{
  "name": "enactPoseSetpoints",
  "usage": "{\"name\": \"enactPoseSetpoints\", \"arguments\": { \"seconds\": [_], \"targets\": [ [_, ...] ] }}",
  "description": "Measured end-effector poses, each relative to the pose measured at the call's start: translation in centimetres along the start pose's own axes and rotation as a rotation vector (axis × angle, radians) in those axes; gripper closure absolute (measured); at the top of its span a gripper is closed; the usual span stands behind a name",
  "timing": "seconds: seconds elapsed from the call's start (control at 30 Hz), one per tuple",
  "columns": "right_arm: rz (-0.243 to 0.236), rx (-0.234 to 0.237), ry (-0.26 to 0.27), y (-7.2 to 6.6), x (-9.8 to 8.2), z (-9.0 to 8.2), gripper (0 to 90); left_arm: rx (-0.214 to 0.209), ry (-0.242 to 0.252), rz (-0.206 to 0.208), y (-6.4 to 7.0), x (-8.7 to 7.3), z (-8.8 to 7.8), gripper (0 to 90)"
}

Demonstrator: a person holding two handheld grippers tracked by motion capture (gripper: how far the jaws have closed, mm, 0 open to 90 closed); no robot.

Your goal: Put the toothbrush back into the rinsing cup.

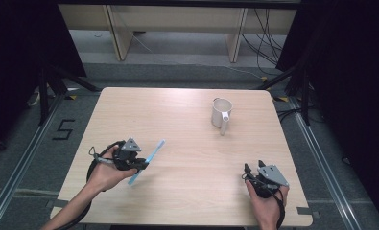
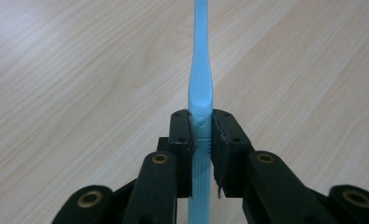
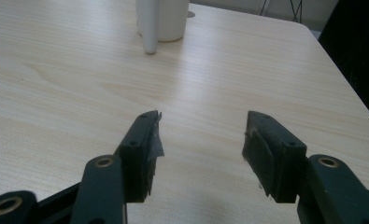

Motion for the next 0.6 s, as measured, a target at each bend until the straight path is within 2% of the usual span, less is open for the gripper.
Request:
{"name": "enactPoseSetpoints", "arguments": {
  "seconds": [0.03, 0.07, 0.13, 0.27, 0.4, 0.6],
  "targets": [
    [0.0, 0.0, 0.0, 0.0, 0.0, 0.0, 46.4, 0.0, 0.0, 0.0, 0.0, 0.0, 0.0, 78.0],
    [0.0, 0.001, 0.0, 0.0, 0.0, 0.0, 46.3, 0.0, 0.027, -0.001, 0.02, 0.18, 0.0, 77.9],
    [-0.004, 0.001, -0.001, 0.02, -0.02, -0.01, 46.4, -0.006, 0.028, -0.001, 0.06, 0.18, 0.03, 77.9],
    [-0.004, 0.003, -0.001, 0.02, -0.02, 0.0, 46.3, -0.01, 0.061, -0.015, 0.11, 0.34, 0.14, 78.0],
    [0.008, 0.01, -0.004, -0.11, -0.02, 0.0, 46.5, -0.013, 0.087, -0.013, 0.09, 0.57, 0.07, 78.0],
    [-0.003, 0.005, -0.004, -0.05, -0.03, 0.02, 46.5, -0.03, 0.138, -0.007, 0.26, 0.95, 0.11, 78.0]
  ]
}}
Point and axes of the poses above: each handheld gripper's, and its own axes: z roughly forward along the jaws, x roughly out of its top, y roughly to its right, the point moved 7 cm from there along z, roughly forward along the jaws, and after that the axes turned 8 degrees about -z, right-handed, at the moved point
